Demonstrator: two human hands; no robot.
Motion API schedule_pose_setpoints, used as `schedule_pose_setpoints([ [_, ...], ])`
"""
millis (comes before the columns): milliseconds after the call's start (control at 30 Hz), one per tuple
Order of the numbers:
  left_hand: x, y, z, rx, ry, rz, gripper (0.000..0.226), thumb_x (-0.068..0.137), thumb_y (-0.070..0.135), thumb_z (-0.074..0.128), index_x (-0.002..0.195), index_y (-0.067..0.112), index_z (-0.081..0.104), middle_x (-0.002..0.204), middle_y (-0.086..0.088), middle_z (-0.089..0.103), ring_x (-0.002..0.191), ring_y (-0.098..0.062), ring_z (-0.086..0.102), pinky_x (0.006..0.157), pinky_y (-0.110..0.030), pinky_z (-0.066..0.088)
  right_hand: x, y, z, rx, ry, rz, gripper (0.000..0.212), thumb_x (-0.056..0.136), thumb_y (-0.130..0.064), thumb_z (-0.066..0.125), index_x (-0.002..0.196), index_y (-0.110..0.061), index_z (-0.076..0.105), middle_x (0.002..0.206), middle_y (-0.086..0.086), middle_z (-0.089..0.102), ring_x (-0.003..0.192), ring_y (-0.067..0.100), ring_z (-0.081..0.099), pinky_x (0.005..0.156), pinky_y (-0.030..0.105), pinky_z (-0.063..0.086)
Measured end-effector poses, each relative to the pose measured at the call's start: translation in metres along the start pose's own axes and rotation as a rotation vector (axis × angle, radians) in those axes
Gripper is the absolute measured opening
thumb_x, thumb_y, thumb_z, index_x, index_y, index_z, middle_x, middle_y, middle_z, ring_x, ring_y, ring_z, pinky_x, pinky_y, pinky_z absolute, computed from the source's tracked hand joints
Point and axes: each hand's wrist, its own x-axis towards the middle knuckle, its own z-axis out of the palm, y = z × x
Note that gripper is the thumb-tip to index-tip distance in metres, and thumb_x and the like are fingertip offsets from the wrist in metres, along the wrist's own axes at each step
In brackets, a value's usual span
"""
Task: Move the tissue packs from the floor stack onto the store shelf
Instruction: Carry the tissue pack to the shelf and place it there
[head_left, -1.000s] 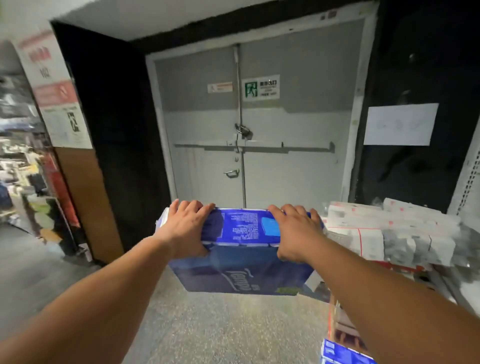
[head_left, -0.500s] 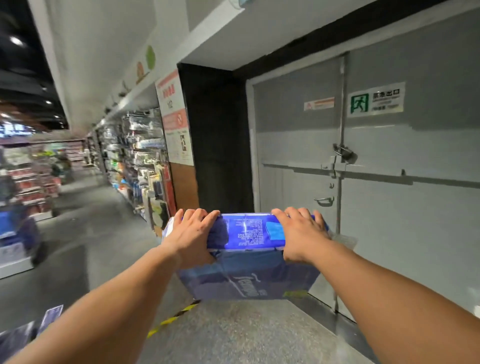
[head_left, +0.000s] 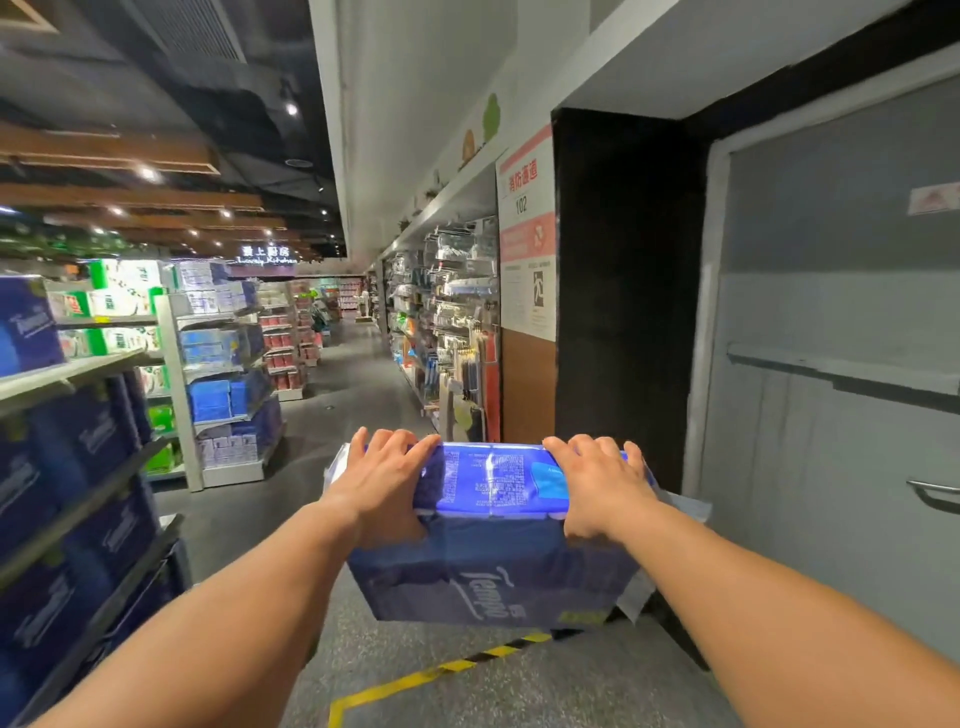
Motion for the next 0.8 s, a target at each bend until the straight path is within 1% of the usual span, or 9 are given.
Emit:
schedule_pose_setpoints([
  [100, 0.040, -0.052, 0.020, 0.013, -0.029, -0.038, 0.107, 0.066, 0.063, 0.062, 0.156, 0.027, 0.016, 0.143, -0.001, 0.038, 0.130, -0.026, 0.034, 0.118, -0.053, 0.017, 0.073, -0.026, 0.010, 0.009, -0.007, -0.033, 0.109, 0.071, -0.046, 0.085, 0.154, -0.034, 0.015, 0.152, 0.003, 0.033, 0.143, 0.027, 0.028, 0.119, 0.056, 0.014],
  [233, 0.091, -0.114, 0.039, 0.047, -0.013, -0.074, 0.107, 0.067, 0.063, 0.061, 0.156, 0.027, 0.014, 0.144, -0.002, 0.037, 0.132, -0.027, 0.033, 0.118, -0.053, 0.017, 0.161, -0.054, 0.023, 0.046, 0.014, -0.071, 0.109, 0.071, -0.044, 0.086, 0.154, -0.035, 0.015, 0.153, 0.002, 0.031, 0.144, 0.028, 0.025, 0.119, 0.058, 0.013],
  [400, 0.146, -0.185, 0.072, 0.069, -0.019, -0.152, 0.108, 0.071, 0.061, 0.069, 0.157, 0.028, 0.014, 0.144, -0.001, 0.036, 0.134, -0.027, 0.032, 0.120, -0.055, 0.013, 0.267, -0.087, 0.047, 0.064, 0.030, -0.161, 0.109, 0.072, -0.044, 0.085, 0.154, -0.035, 0.014, 0.153, 0.003, 0.032, 0.143, 0.028, 0.027, 0.118, 0.057, 0.017],
  [500, 0.178, -0.226, 0.100, 0.106, -0.036, -0.208, 0.107, 0.072, 0.061, 0.070, 0.157, 0.029, 0.013, 0.144, 0.000, 0.036, 0.133, -0.025, 0.031, 0.120, -0.054, 0.015, 0.335, -0.107, 0.068, 0.072, 0.013, -0.234, 0.108, 0.072, -0.044, 0.085, 0.154, -0.035, 0.015, 0.152, 0.003, 0.034, 0.143, 0.029, 0.028, 0.118, 0.058, 0.017],
  [633, 0.215, -0.278, 0.137, 0.136, -0.056, -0.342, 0.106, 0.073, 0.059, 0.069, 0.158, 0.031, 0.013, 0.147, 0.001, 0.035, 0.138, -0.026, 0.028, 0.121, -0.055, 0.011, 0.432, -0.140, 0.098, 0.065, 0.002, -0.368, 0.109, 0.071, -0.043, 0.084, 0.154, -0.034, 0.015, 0.151, 0.003, 0.033, 0.142, 0.030, 0.028, 0.119, 0.059, 0.015],
  [800, 0.253, -0.355, 0.156, 0.184, -0.100, -0.533, 0.108, 0.074, 0.060, 0.070, 0.158, 0.031, 0.009, 0.151, -0.001, 0.031, 0.142, -0.027, 0.024, 0.122, -0.056, 0.005, 0.557, -0.203, 0.113, 0.099, 0.027, -0.563, 0.102, 0.073, -0.043, 0.080, 0.154, -0.033, 0.017, 0.148, 0.003, 0.036, 0.138, 0.030, 0.032, 0.118, 0.059, 0.016],
])
